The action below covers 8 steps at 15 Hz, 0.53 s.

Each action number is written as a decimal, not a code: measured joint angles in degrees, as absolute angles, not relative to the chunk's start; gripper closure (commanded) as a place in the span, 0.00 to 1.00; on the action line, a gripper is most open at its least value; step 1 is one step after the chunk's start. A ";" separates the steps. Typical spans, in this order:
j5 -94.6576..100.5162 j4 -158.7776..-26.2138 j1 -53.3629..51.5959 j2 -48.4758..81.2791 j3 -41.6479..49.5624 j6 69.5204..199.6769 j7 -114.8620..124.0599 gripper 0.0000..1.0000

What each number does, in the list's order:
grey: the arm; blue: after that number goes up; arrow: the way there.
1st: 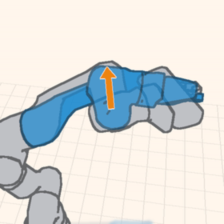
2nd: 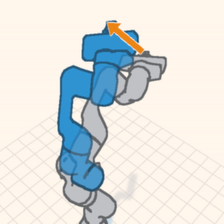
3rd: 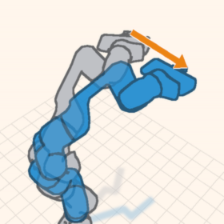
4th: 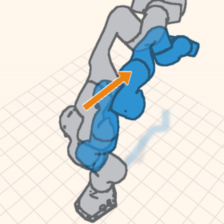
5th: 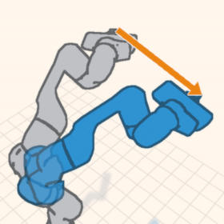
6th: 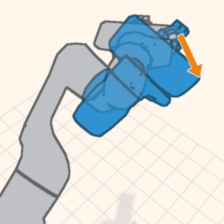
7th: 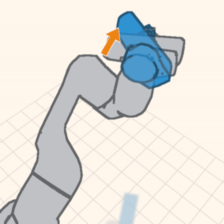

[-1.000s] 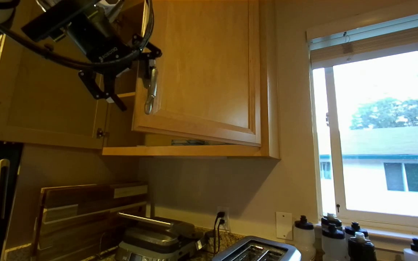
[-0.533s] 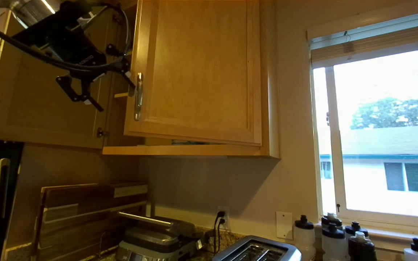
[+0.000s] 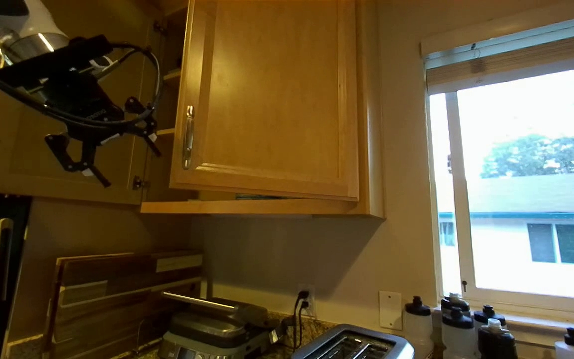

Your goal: Close the top cabinet

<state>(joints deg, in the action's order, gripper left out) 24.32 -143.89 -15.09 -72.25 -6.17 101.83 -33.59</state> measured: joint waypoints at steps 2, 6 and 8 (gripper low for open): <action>26.92 -145.36 -14.27 -71.39 -5.69 99.88 -33.28 0.00; 31.91 -146.49 -11.19 -69.20 -1.50 99.54 -32.16 0.00; 33.57 -146.21 -9.61 -69.01 1.39 99.54 -31.53 0.00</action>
<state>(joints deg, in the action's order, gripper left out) 33.57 -146.21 -9.61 -69.01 1.39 99.54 -31.53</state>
